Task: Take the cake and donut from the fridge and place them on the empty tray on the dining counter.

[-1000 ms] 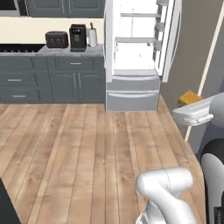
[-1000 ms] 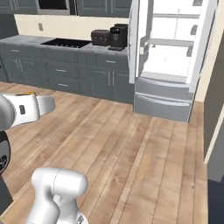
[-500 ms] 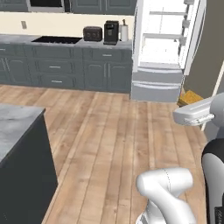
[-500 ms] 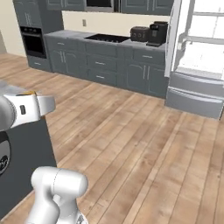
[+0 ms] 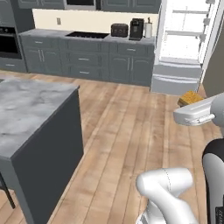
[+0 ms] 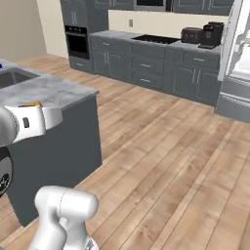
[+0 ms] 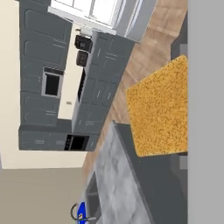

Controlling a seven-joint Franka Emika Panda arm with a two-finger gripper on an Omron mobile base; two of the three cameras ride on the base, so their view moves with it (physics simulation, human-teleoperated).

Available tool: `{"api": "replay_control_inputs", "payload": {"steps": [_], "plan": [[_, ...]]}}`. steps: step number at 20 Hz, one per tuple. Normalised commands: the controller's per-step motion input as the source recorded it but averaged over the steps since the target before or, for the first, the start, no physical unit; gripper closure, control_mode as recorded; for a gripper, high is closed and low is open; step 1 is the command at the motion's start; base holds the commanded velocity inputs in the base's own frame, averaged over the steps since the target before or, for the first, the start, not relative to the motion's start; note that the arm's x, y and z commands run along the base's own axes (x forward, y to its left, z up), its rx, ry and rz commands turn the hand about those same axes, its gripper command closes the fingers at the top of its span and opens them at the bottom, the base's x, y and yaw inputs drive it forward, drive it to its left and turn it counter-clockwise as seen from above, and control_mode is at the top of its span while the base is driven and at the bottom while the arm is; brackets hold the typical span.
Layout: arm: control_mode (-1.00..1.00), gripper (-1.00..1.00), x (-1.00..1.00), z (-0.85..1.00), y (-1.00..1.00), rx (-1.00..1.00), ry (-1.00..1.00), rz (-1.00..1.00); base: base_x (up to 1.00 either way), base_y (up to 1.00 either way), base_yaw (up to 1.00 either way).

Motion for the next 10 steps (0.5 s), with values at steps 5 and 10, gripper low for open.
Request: {"api": "replay_control_inputs", "payload": {"steps": [5,10], "plan": [[1.0,1.0,0.0,0.0,0.0,0.0,0.0,0.0,-0.83,0.86,0.19],[1.0,1.0,0.0,0.0,0.0,0.0,0.0,0.0,-0.1,1.0,0.03]]}}
